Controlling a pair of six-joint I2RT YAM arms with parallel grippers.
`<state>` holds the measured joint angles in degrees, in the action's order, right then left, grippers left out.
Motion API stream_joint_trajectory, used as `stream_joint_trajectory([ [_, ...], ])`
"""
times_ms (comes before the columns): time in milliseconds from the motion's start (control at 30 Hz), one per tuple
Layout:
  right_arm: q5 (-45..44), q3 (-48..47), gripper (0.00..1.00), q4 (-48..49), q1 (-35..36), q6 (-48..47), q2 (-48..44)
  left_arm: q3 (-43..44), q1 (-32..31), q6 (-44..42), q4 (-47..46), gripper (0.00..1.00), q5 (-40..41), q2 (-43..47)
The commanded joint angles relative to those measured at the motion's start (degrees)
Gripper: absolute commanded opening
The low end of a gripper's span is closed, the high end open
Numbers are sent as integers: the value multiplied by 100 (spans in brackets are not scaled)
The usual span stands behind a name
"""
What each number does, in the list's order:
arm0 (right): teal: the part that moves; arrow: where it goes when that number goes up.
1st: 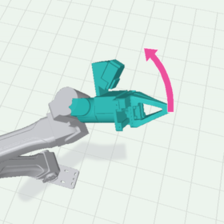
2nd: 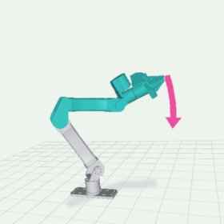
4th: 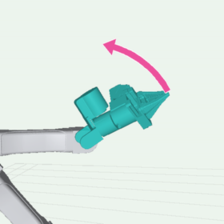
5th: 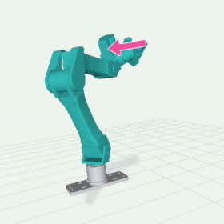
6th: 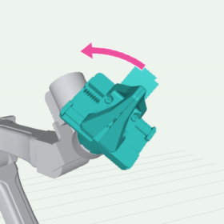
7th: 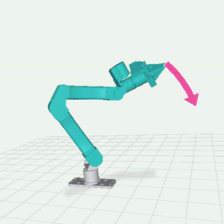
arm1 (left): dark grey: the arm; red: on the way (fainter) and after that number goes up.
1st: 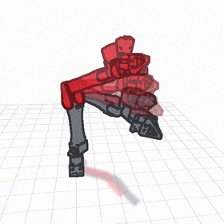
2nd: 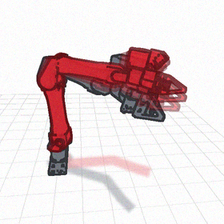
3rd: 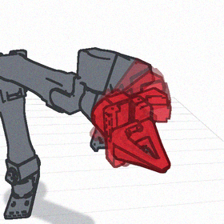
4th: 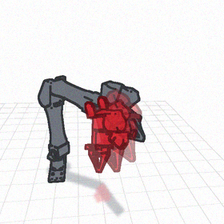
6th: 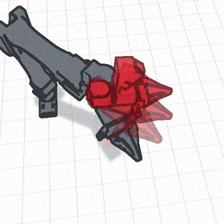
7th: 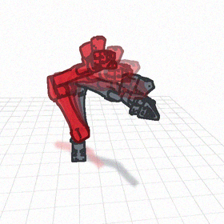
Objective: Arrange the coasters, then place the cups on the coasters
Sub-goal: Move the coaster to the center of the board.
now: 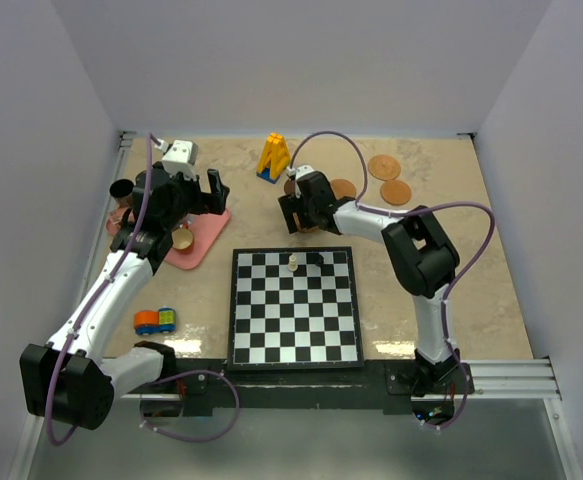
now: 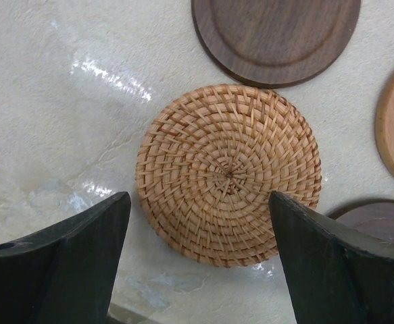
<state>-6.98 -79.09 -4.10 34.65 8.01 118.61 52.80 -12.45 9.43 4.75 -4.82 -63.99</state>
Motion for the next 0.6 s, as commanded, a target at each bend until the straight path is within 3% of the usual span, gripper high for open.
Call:
stream_joint_trajectory([
  [0, -356, -63, 87, -223, -90, 289, 268, 3, -30, 33, -238, 100, 34, 44],
  [567, -391, 921, 85, -197, -1083, 509, -619, -6, -30, 94, -264, 100, -37, 114],
])
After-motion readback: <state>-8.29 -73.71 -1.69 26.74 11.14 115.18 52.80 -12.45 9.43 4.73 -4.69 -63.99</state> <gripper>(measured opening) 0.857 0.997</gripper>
